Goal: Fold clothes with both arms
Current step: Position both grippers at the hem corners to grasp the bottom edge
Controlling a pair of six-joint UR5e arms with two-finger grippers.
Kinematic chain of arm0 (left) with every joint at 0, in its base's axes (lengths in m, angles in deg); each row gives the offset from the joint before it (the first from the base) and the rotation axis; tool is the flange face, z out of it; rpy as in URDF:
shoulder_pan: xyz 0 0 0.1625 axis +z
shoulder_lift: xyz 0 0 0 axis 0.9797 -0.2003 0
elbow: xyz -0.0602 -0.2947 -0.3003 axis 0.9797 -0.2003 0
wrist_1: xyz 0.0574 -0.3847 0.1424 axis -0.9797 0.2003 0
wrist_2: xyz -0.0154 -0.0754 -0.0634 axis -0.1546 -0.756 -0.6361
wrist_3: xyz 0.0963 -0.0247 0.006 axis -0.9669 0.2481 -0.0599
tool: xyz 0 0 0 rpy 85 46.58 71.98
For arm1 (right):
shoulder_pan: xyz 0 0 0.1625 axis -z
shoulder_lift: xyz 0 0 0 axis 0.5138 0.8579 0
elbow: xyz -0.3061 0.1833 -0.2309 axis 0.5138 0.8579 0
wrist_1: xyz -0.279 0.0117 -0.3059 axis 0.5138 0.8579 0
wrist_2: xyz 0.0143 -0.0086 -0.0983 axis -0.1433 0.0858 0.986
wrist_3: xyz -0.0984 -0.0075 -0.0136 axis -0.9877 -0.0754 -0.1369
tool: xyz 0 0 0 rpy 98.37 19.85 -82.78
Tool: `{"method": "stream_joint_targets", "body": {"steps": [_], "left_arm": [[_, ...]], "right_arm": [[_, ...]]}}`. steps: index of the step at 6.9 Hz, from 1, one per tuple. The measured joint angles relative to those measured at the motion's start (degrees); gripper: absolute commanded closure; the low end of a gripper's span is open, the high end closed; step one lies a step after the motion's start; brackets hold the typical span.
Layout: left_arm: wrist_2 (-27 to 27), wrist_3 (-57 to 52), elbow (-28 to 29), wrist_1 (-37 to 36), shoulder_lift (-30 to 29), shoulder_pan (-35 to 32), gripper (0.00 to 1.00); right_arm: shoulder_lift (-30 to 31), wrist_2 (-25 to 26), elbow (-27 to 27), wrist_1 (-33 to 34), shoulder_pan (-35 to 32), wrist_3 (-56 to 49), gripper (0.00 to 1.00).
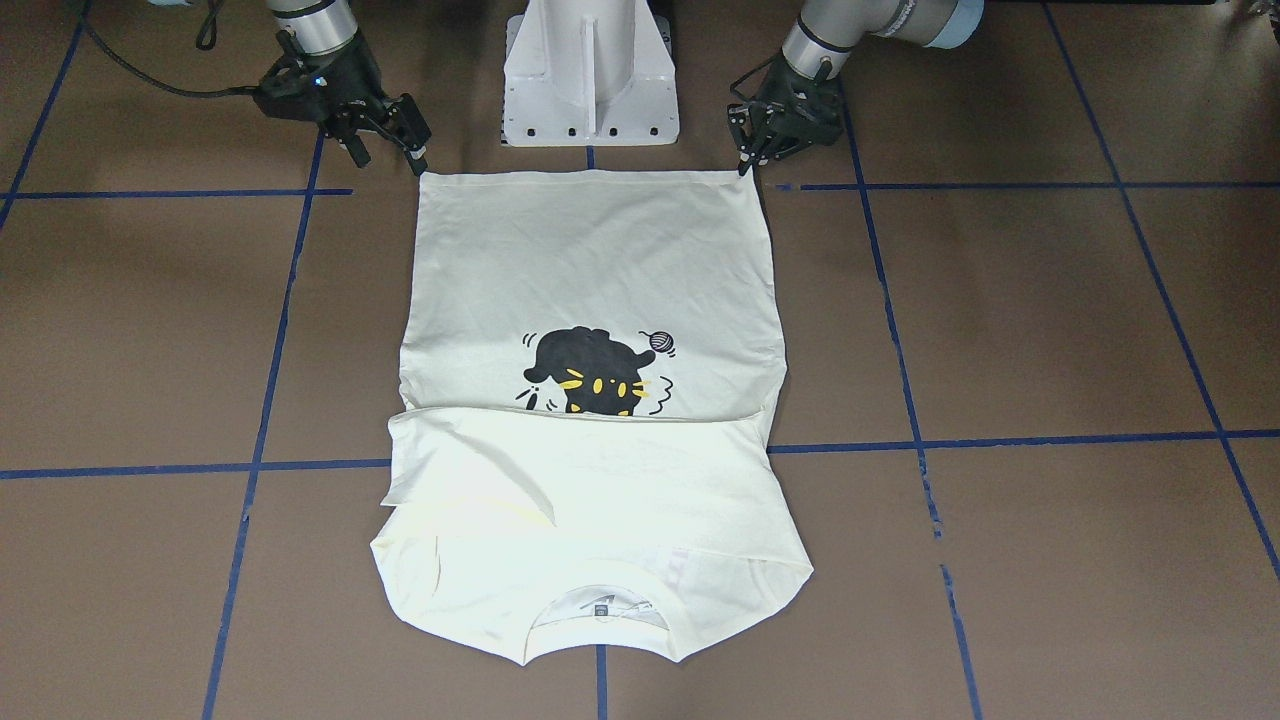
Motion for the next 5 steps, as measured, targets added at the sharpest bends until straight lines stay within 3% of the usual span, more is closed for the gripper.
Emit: {"method": "stream_joint_targets", "body": {"steps": [2, 5], "left_arm": [[2.3, 0.1, -0.5, 0.0, 0.1, 0.0, 1.0], [3.5, 0.1, -1.0, 0.1, 0.2, 0.0, 1.0]], "right_arm": [[-0.3, 5.3, 1.8, 0.2, 5.3, 3.4, 0.26], [-3.1, 7.6, 5.7, 0.6, 6.7, 4.2, 0.46]]}}
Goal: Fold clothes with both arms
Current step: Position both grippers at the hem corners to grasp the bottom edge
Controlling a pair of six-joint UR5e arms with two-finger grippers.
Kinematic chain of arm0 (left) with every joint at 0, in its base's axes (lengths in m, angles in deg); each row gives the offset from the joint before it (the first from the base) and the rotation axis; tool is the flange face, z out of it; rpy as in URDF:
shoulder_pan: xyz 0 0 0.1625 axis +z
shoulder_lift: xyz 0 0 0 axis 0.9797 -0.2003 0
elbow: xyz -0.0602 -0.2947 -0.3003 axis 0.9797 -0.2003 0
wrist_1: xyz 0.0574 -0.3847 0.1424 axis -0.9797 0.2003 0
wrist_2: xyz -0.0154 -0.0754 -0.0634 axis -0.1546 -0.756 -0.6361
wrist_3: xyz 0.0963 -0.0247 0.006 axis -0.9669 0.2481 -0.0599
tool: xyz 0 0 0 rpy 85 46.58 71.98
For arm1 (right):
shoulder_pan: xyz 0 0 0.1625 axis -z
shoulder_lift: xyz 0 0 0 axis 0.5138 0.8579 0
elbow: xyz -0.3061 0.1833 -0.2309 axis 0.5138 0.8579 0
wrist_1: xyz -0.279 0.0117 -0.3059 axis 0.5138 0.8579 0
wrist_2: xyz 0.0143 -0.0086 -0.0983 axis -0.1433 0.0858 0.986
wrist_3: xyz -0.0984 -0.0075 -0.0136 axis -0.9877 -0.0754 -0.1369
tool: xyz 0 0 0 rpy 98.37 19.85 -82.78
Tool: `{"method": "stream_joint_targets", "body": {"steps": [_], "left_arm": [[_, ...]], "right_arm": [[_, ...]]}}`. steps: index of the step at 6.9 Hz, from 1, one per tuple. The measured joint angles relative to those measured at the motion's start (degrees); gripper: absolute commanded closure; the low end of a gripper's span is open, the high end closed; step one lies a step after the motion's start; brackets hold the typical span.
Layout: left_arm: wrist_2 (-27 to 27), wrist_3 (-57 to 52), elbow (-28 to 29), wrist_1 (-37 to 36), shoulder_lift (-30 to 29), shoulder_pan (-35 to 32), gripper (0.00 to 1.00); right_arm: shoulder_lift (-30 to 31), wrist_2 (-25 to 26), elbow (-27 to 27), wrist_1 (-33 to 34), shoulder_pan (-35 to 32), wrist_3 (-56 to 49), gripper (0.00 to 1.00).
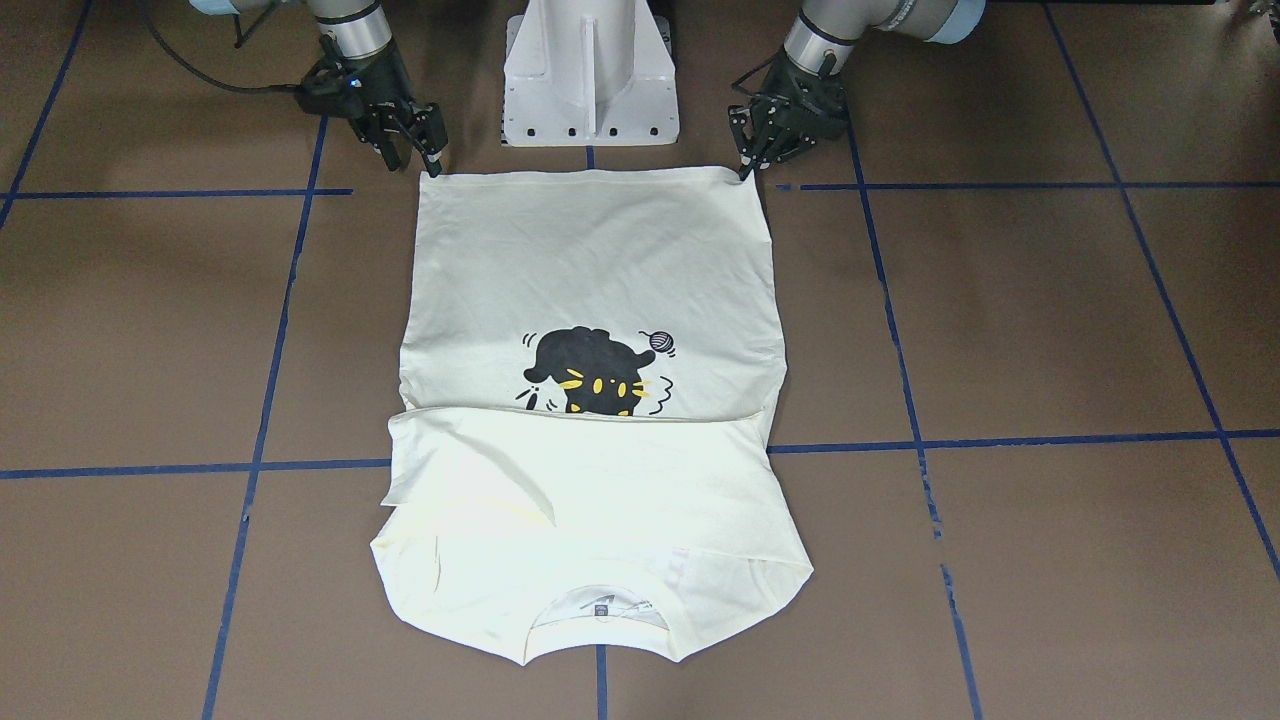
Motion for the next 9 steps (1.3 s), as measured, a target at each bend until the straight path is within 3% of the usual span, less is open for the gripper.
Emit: {"method": "stream_joint_targets", "body": {"steps": [2, 4, 7, 9], "left_arm": [[0.5, 0.0, 0.0, 0.0, 0.0, 0.0, 1.0], [0.9, 0.0, 0.0, 0.0, 0.1, 0.0, 1.0], [0.9, 0.0, 0.0, 0.0, 0.1, 0.0, 1.0], [0.6, -0.2, -1.2, -0.9, 0.1, -0.1, 1.0]], "right_arm": [[-1.1, 0.5, 0.8, 0.1, 0.1, 0.0, 0.62], [-1.8, 0.6, 1.2, 0.1, 0.1, 0.0, 1.0], [-1.9, 0.6, 1.5, 0.6, 0.0, -0.1, 1.0], [-1.5, 0.1, -2.1, 3.8, -0.8, -0.5, 1.0]]}}
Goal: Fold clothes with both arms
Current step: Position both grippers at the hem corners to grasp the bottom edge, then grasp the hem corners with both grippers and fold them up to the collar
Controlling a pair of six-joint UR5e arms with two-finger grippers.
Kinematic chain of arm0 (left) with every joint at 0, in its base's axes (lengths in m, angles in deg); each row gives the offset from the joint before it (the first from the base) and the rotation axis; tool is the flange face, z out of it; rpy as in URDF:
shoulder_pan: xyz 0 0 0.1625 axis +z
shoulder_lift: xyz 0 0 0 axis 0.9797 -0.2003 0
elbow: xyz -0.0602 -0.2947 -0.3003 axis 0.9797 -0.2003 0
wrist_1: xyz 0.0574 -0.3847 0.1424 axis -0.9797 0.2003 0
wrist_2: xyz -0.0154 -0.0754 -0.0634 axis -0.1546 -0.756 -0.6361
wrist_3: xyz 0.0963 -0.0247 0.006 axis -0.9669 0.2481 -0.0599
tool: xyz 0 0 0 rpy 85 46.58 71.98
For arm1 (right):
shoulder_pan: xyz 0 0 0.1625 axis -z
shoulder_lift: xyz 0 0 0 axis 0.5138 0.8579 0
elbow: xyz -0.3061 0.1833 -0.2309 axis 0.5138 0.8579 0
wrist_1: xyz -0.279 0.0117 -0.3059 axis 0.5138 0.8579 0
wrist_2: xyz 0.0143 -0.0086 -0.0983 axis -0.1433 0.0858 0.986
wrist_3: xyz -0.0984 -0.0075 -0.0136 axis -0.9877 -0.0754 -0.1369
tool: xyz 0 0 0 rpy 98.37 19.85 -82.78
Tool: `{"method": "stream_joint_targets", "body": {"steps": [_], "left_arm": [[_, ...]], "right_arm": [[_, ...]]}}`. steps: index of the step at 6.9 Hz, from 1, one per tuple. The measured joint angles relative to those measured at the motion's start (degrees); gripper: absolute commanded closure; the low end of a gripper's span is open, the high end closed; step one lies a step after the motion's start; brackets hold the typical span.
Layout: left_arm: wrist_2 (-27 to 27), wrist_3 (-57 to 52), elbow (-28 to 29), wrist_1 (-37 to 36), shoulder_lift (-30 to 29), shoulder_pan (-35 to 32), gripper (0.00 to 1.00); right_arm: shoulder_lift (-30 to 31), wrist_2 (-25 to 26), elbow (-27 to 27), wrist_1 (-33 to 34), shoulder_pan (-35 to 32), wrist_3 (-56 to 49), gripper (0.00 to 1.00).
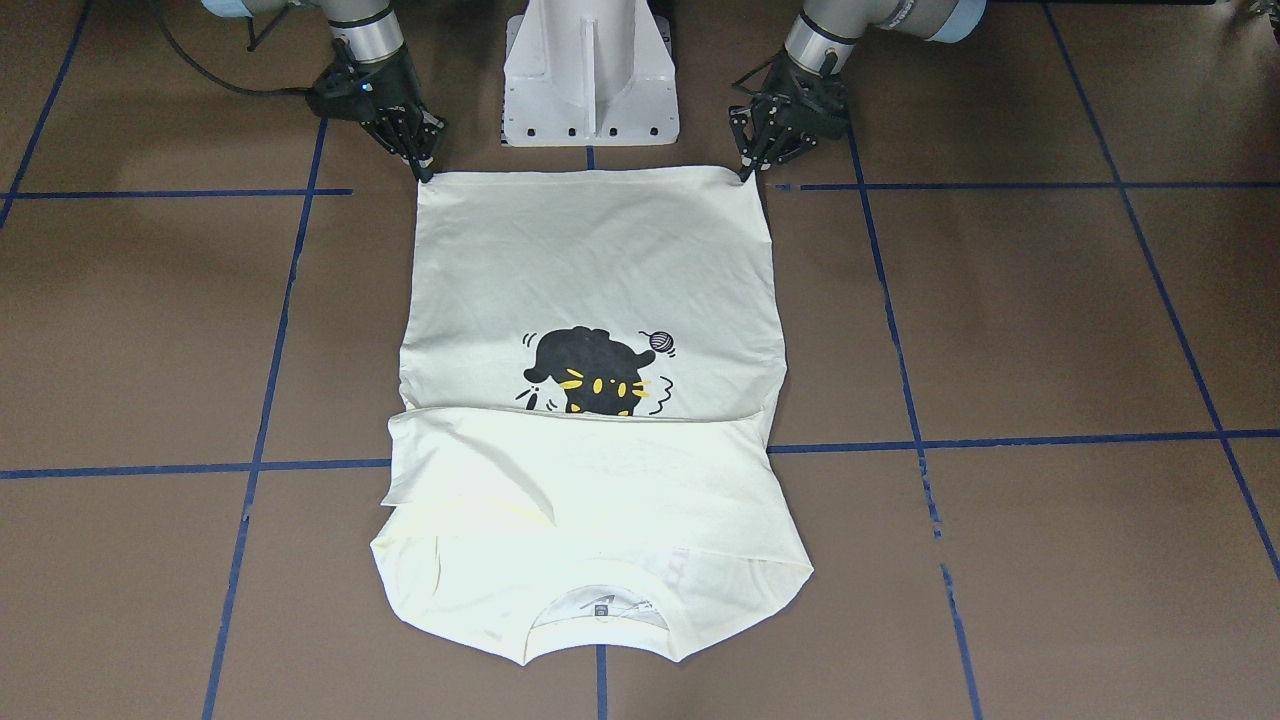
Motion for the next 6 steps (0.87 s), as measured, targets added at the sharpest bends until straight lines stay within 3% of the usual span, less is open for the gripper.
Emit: {"method": "stream_joint_targets", "body": {"steps": [1, 4, 6], "left_arm": [[-1.2, -0.2, -3.7, -4.8, -0.2, -0.1, 1.0], [-9.4, -0.4, -24.1, -31.5, -3.1, -0.5, 1.0], [-12.4, -1.1, -28.3, -38.3, -5.8, -2.0, 1.0]], "right_arm": [[0.3, -0.9, -5.5, 5.2, -0.3, -0.1, 1.0], [-0.9, -7.9, -26.7, 25.7, -1.9, -0.2, 1.0], [-4.7, -13.6, -30.6, 32.7, -6.9, -2.1, 1.0]]}}
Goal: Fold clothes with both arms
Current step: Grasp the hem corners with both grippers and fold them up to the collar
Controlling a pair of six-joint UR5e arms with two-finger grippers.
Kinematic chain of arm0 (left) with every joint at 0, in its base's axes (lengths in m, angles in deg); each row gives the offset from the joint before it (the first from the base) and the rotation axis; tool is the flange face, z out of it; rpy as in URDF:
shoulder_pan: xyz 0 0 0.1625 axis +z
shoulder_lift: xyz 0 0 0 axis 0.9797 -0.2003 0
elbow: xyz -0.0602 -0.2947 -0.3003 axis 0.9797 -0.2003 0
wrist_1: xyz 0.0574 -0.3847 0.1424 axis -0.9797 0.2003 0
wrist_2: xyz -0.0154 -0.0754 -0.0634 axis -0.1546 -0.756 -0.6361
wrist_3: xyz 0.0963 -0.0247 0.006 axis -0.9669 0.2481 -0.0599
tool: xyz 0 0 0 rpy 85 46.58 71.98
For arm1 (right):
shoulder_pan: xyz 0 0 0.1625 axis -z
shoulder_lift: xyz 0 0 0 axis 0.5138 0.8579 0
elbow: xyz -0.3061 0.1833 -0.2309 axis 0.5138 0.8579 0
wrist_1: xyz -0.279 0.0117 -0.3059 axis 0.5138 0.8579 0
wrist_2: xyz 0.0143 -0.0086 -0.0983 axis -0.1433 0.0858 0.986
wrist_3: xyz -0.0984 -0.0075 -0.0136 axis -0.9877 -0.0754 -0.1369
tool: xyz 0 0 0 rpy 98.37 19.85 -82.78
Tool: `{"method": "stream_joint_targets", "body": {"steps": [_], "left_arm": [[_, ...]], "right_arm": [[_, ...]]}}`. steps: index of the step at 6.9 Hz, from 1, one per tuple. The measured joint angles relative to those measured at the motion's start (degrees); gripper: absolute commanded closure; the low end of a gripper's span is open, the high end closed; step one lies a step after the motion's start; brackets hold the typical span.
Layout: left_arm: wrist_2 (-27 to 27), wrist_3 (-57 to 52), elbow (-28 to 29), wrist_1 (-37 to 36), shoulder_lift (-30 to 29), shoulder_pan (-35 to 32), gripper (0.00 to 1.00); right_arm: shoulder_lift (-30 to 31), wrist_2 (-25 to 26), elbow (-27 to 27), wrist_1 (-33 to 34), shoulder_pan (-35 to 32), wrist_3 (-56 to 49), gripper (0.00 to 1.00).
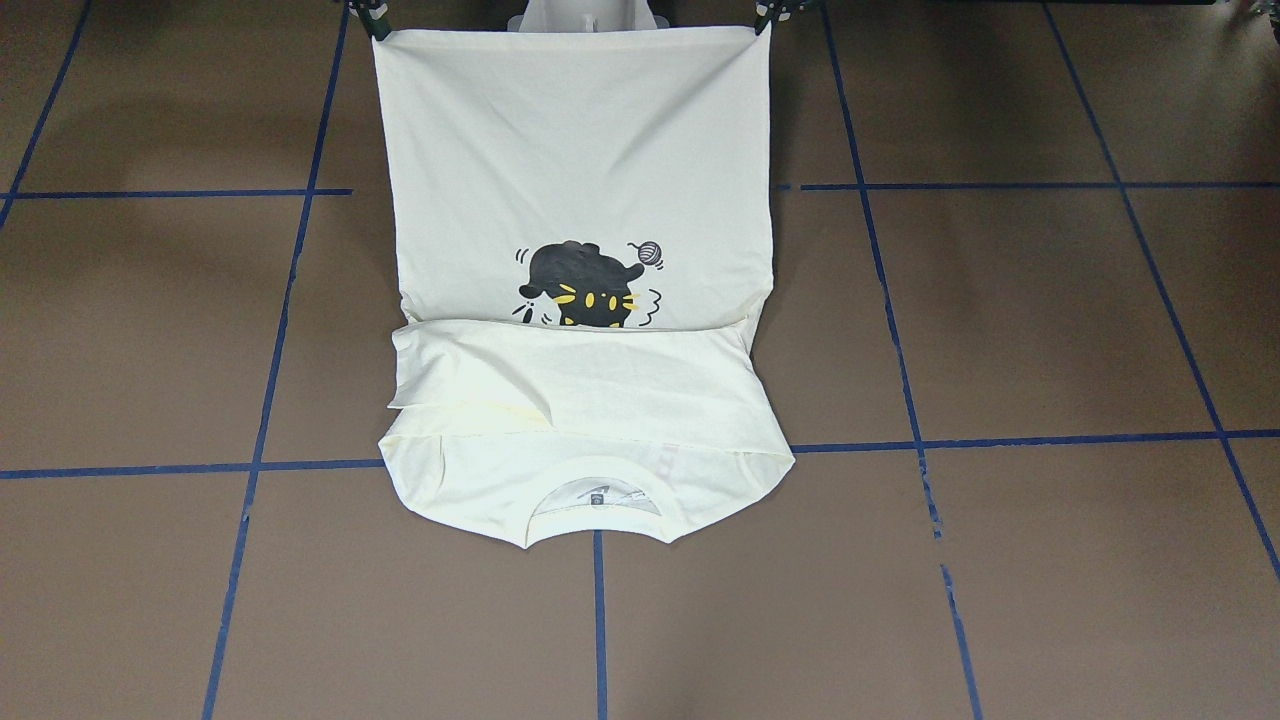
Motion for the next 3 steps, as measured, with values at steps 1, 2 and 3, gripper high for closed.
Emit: {"method": "stream_joint_targets", "body": {"steps": [1, 2, 3], "left_arm": [[-0.5, -2.5, 0.3, -1.0, -1.4, -2.0, 1.0], [-0.9, -6.8, 2.2, -1.6, -3.4, -5.7, 1.0], [-1.8, -11.3, 5.7, -2.8, -7.0, -10.5, 1.0]], "right_arm": [[-3.2, -2.0, 0.2, 2.5, -3.4, -2.7, 1.0], [-7.1, -4.8, 1.4, 5.1, -7.9, -4.6, 1.0], [-11.2, -8.0, 3.8, 6.8, -13.2, -6.5, 1.0]]}}
